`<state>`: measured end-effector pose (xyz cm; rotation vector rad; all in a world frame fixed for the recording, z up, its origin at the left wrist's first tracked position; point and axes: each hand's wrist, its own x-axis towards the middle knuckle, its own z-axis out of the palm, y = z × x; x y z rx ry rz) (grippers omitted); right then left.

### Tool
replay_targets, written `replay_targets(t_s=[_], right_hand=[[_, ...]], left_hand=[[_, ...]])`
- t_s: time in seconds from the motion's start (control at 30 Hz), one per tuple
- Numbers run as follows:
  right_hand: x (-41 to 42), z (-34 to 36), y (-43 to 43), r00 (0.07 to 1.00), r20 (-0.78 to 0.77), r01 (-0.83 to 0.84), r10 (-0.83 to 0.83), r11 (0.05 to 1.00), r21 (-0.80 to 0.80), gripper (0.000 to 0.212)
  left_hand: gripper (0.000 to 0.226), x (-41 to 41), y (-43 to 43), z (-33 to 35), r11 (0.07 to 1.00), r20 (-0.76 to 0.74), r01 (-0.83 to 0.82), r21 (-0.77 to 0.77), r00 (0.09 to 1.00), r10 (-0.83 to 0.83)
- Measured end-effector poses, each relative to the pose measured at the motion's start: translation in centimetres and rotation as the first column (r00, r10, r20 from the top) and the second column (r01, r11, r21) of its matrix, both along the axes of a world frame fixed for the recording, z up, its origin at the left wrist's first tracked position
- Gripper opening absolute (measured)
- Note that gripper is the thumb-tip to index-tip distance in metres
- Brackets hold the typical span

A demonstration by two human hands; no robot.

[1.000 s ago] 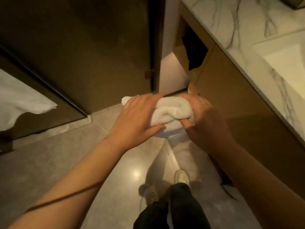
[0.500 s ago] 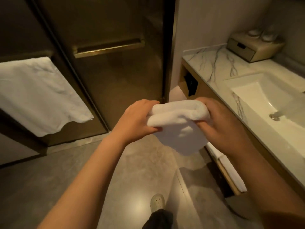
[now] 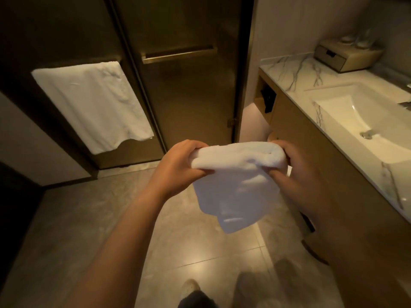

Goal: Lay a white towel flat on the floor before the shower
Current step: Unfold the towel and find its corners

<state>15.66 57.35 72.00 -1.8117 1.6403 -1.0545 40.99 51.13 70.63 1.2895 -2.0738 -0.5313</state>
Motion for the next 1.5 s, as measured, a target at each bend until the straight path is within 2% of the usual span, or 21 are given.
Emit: replay_targets(t_s=[0.13, 0.33, 0.4, 0.63, 0.73, 0.8, 0.93, 1.03, 1.1, 1.17, 1.23, 1.37, 1.5], right_hand=[[3.6, 2.3, 3.9, 1.000, -0.002, 0.014, -0.014, 0.999, -0.030, 0.044], [10.4, 3.8, 8.1, 0.983, -0.178, 0.056, -0.048, 0.998, 0.039, 0.053], [13.3, 3.3, 9.9, 0.974, -0.226, 0.025, -0.024, 1.000, 0.002, 0.054], [22.5, -0.8, 15.1, 0.952, -0.283, -0.106, 0.119, 0.993, 0.060, 0.061], [25.3, -1.7, 17.7, 0.942, -0.314, -0.120, 0.120, 0.993, 0.020, 0.048], [26.2, -1.4, 19.0, 0.941, -0.320, -0.118, 0.112, 0.993, -0.001, 0.040], [26.7, 0.0, 21.1, 0.922, -0.363, -0.157, 0.133, 0.987, -0.039, 0.034], [26.2, 1.1, 22.6, 0.906, -0.400, -0.180, 0.142, 0.982, -0.059, 0.035], [25.5, 1.5, 23.7, 0.900, -0.409, -0.197, 0.152, 0.978, -0.070, 0.034], [24.6, 1.7, 24.6, 0.908, -0.388, -0.199, 0.157, 0.977, -0.070, 0.034], [23.5, 2.1, 25.3, 0.924, -0.358, -0.171, 0.133, 0.983, -0.075, 0.036], [22.7, 2.9, 26.0, 0.930, -0.343, -0.173, 0.131, 0.981, -0.094, 0.048], [23.2, 3.5, 26.2, 0.928, -0.341, -0.204, 0.151, 0.971, -0.126, 0.040]], left_hand=[[0.042, 2.9, 4.0, 2.2, 0.999, -0.069, -0.031, -0.026, 0.997, 0.029], [0.036, 8.9, 9.6, 3.6, 0.998, -0.104, -0.012, -0.058, 0.995, 0.006], [0.033, 11.4, 11.7, 3.3, 0.998, -0.115, -0.015, -0.065, 0.993, 0.007], [0.034, 18.4, 18.4, 1.9, 1.000, -0.039, 0.003, -0.003, 0.999, -0.004], [0.033, 20.1, 20.8, 1.5, 1.000, 0.016, 0.009, -0.013, 1.000, -0.009], [0.039, 20.9, 22.1, 1.4, 1.000, 0.005, -0.007, -0.016, 1.000, 0.007], [0.070, 22.2, 24.6, 1.3, 0.999, -0.160, -0.031, 0.034, 0.986, 0.036], [0.087, 22.4, 26.5, 0.9, 0.982, -0.269, -0.044, 0.185, 0.958, 0.094], [0.076, 21.8, 27.6, 0.7, 0.966, -0.263, -0.072, 0.248, 0.955, 0.138], [0.051, 20.8, 28.6, 0.8, 0.972, -0.294, -0.106, 0.208, 0.941, 0.166], [0.037, 19.6, 29.5, 1.5, 0.979, -0.349, -0.120, 0.165, 0.921, 0.172], [0.034, 17.2, 31.0, 3.3, 0.989, -0.383, -0.117, 0.088, 0.913, 0.142], [0.036, 16.2, 31.5, 4.6, 0.995, -0.349, -0.093, 0.027, 0.932, 0.097]])
